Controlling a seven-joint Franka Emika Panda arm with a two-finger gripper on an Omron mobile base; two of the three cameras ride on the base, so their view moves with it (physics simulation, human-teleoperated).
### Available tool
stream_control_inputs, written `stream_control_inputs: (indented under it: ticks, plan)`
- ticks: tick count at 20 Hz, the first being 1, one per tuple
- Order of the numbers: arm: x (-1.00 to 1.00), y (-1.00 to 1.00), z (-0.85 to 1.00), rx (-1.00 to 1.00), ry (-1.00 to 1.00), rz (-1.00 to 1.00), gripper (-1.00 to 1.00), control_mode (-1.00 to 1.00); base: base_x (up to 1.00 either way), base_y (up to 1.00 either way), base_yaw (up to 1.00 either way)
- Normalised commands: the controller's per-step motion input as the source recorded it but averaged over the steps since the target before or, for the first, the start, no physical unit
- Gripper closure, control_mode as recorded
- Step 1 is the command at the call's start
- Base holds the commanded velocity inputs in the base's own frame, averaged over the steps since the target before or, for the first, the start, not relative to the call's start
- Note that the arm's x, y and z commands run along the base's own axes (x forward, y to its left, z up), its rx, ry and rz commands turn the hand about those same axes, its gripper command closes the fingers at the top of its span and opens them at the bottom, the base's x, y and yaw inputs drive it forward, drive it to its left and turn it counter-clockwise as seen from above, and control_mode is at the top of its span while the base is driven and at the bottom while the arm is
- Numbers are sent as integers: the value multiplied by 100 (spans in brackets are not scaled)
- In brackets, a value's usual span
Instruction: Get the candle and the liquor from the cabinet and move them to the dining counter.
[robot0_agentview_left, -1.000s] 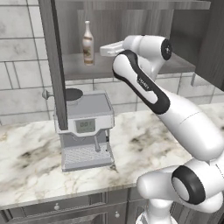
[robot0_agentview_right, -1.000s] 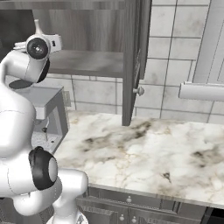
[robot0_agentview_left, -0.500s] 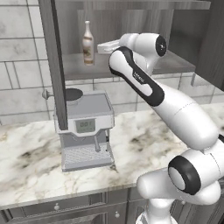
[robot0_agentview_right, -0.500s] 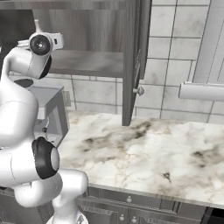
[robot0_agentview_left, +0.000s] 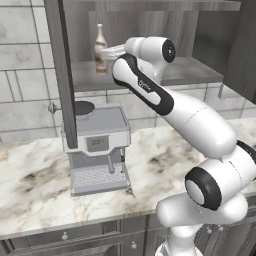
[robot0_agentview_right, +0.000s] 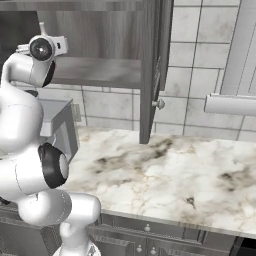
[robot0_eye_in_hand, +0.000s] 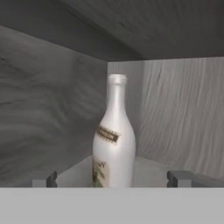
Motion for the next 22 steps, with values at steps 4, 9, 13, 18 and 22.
stream_control_inputs:
  ticks: [4, 9, 13, 18, 22]
  plan:
    - [18, 2, 0, 0, 0, 0, -100, -100, 0, 0, 0]
    - [13, 0, -2, 0, 0, 0, -100, -100, 0, 0, 0]
    - [9, 4, -10, 0, 3, 0, -100, -100, 0, 0, 0]
    - [13, 7, -11, 0, 4, 0, -100, -100, 0, 0, 0]
    - [16, 8, 0, 0, 4, 0, -100, -100, 0, 0, 0]
